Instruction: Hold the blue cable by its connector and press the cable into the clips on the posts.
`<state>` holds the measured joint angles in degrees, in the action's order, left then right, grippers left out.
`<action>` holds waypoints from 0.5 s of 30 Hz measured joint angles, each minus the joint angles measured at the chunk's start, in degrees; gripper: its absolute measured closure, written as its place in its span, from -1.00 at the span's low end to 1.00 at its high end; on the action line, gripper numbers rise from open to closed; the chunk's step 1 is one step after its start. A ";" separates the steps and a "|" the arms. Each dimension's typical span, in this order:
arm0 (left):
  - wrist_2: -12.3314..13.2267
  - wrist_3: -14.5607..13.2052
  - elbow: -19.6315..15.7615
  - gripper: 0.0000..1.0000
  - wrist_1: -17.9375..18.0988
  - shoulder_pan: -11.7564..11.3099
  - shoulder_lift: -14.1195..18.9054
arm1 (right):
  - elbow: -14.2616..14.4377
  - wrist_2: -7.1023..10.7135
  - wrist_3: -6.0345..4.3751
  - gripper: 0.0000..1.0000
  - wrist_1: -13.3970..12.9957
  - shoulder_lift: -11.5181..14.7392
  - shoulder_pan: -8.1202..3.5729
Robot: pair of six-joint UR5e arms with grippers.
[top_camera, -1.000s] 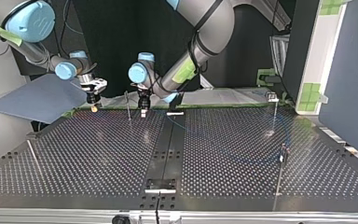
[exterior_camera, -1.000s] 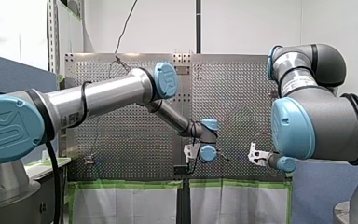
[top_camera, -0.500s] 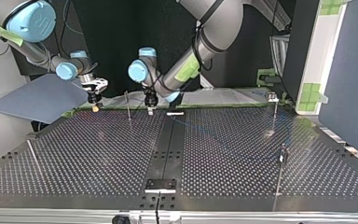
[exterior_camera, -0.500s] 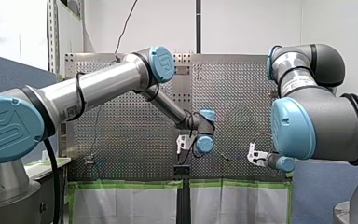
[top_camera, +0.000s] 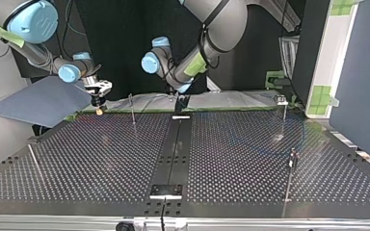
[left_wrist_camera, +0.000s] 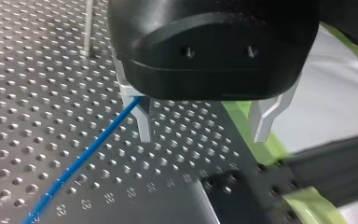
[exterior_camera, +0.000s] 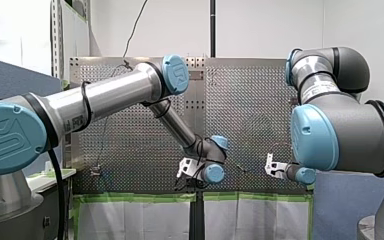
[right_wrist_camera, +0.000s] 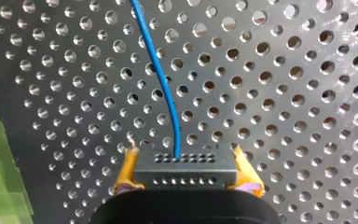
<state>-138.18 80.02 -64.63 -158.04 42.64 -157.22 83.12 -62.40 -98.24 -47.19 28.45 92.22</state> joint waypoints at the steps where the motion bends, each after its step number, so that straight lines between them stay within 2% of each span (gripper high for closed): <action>1: -0.65 -0.66 -0.20 -0.98 0.10 0.13 0.00 | 0.00 0.00 0.01 1.00 0.03 0.00 0.00; 3: -1.05 -1.18 -0.33 -0.98 0.33 0.39 0.02 | 0.00 0.00 0.03 1.00 0.09 0.00 0.01; 6: -0.31 -0.58 -0.25 -0.98 0.93 1.08 0.03 | -0.01 -0.01 0.05 1.00 0.13 0.00 0.02; 15: 4.50 4.16 0.44 -0.98 1.76 3.80 0.04 | -0.01 -0.01 0.05 1.00 0.23 0.00 0.05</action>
<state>-133.68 84.18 -64.18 -156.28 46.44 -157.18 83.12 -62.41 -98.19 -46.95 28.45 92.28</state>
